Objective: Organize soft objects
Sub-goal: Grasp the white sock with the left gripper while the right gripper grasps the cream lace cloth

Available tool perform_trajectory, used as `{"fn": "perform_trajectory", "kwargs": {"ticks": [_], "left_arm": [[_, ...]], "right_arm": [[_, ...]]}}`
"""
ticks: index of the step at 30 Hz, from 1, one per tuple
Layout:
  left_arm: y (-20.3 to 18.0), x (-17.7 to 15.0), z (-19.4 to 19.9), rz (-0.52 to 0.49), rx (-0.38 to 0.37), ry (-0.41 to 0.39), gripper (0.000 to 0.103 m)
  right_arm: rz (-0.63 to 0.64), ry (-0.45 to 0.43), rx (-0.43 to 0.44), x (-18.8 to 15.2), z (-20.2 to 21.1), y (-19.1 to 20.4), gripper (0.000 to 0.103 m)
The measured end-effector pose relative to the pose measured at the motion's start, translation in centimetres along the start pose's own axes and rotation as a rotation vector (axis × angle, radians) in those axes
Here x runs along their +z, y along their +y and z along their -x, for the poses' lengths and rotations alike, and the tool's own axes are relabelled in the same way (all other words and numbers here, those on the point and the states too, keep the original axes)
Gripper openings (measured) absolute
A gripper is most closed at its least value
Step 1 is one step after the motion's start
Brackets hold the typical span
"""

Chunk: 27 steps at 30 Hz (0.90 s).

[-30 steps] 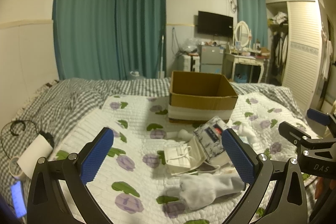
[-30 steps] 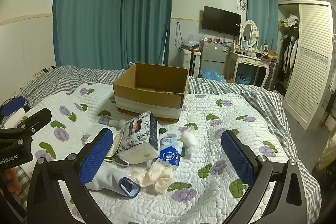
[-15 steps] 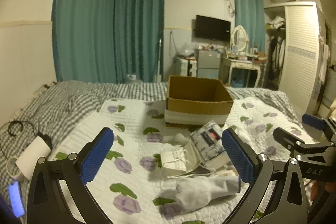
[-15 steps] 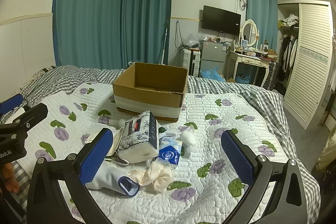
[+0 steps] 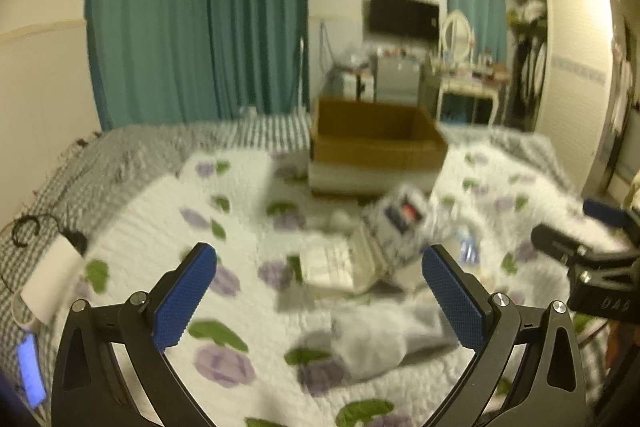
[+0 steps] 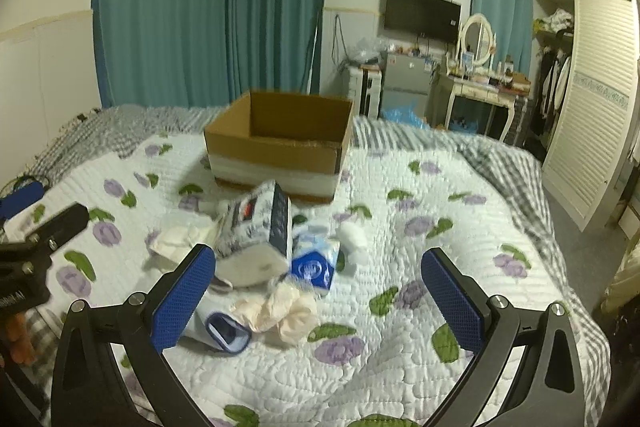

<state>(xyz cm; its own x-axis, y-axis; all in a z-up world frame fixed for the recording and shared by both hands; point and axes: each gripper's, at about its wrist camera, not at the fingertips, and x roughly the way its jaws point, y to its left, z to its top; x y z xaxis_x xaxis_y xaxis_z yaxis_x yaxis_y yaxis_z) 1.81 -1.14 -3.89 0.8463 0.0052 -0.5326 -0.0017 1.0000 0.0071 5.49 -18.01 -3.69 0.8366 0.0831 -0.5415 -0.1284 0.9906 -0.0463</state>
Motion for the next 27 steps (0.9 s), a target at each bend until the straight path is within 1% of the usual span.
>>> {"fn": "perform_trajectory", "kwargs": {"ticks": [3,6,7,9,12,14,15,16,18,19,20,22,23,24,25,27], "left_arm": [[-1.2,-1.9,-2.0,-0.035,-0.01,0.098,0.103],[-2.6,-3.4,-4.3,-0.072,-0.045,0.199,0.103],[-3.0,-3.7,-4.6,-0.081,-0.053,0.218,0.101],[-3.7,-4.2,-5.6,-0.1,-0.079,0.258,0.101],[-4.1,-4.7,-7.0,-0.095,-0.102,0.296,0.1],[-4.0,-4.8,-7.8,-0.07,-0.162,0.332,0.086],[-4.1,-4.9,-8.0,-0.063,-0.178,0.341,0.085],[-4.0,-5.0,-8.1,-0.065,-0.183,0.34,0.082],[-3.7,-4.9,-7.9,-0.054,-0.197,0.334,0.072],[-3.4,-4.8,-7.7,-0.039,-0.204,0.327,0.064],[-3.0,-4.7,-7.5,-0.023,-0.209,0.318,0.054],[-2.3,-4.3,-7.0,0.011,-0.217,0.313,0.05],[-1.9,-4.1,-6.9,0.026,-0.217,0.314,0.048],[-1.4,-3.9,-6.4,0.041,-0.21,0.306,0.047],[-1.2,-3.5,-6.4,0.047,-0.197,0.295,0.047],[-0.3,-2.5,-5.4,0.056,-0.172,0.259,0.047]], "right_arm": [[0.004,0.056,0.01,-0.9,-1.5,-0.1,0.103],[0.01,0.101,0.006,-1.7,-3.1,-0.1,0.103],[0.008,0.113,0.007,-1.8,-3.5,-0.2,0.103],[-0.006,0.141,0.017,-2.1,-4.3,-0.5,0.103],[-0.025,0.169,0.027,-2.4,-5.2,-0.9,0.103],[-0.032,0.185,0.031,-2.5,-5.7,-1.1,0.103],[-0.035,0.195,0.033,-2.5,-6.0,-1.1,0.103],[-0.035,0.205,0.036,-2.6,-6.3,-1.1,0.103],[-0.028,0.224,0.039,-2.7,-6.7,-0.9,0.103],[-0.021,0.235,0.036,-2.8,-6.9,-0.7,0.102],[-0.014,0.241,0.037,-2.8,-7.1,-0.5,0.101],[0.0,0.25,0.043,-2.9,-7.2,-0.1,0.094],[0.006,0.251,0.046,-2.9,-7.3,0.1,0.094],[0.011,0.254,0.047,-2.9,-7.3,0.2,0.091],[0.014,0.258,0.047,-2.9,-7.4,0.3,0.086],[0.024,0.276,0.055,-2.8,-7.8,0.6,0.081]]}}
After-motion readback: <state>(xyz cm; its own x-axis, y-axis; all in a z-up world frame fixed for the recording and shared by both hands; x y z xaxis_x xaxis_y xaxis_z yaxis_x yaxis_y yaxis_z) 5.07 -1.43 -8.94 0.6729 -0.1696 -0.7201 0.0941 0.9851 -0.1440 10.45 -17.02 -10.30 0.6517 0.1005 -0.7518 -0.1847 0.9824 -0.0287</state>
